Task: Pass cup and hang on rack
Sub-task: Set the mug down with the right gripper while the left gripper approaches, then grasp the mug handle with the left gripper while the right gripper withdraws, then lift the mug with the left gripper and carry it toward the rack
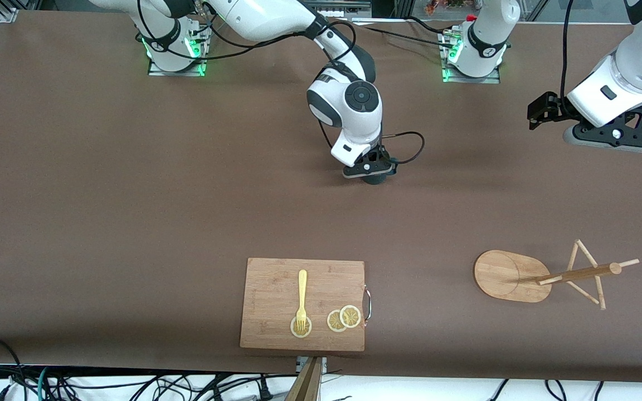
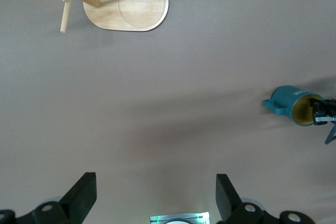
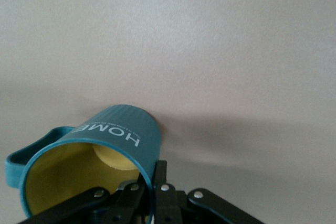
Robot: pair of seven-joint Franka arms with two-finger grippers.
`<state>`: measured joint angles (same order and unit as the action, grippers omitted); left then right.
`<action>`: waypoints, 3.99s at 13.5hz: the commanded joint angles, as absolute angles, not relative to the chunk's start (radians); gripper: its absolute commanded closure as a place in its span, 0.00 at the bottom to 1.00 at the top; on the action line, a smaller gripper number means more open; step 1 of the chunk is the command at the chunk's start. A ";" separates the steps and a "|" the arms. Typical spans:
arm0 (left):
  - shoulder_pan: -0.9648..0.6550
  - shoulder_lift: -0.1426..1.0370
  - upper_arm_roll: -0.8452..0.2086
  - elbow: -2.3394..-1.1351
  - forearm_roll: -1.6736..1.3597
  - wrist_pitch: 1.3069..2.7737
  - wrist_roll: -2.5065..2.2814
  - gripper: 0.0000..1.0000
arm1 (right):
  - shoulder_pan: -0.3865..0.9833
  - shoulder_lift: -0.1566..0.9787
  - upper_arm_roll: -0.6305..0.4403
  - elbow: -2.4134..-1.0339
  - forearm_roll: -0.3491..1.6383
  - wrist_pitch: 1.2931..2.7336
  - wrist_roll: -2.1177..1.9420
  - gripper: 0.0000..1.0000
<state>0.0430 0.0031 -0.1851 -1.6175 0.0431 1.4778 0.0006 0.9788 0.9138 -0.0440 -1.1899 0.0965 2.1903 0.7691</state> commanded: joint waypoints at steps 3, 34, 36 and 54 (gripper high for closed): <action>0.061 0.014 -0.192 -1.609 0.029 1.402 0.083 0.00 | 0.980 0.940 -0.046 -1.154 0.067 2.207 0.784 0.74; 0.141 0.676 -0.334 -2.289 -1.782 2.065 2.895 0.02 | 0.110 -0.001 -0.088 -1.566 0.078 1.445 0.021 0.00; 0.135 0.687 -0.334 -2.290 -1.783 2.060 2.907 0.74 | 0.048 -0.076 -0.028 -1.658 0.069 1.468 0.023 0.00; 0.418 0.413 -0.328 -2.277 -1.234 2.025 2.212 1.00 | -0.043 -0.012 0.048 -1.577 0.060 1.483 0.023 0.00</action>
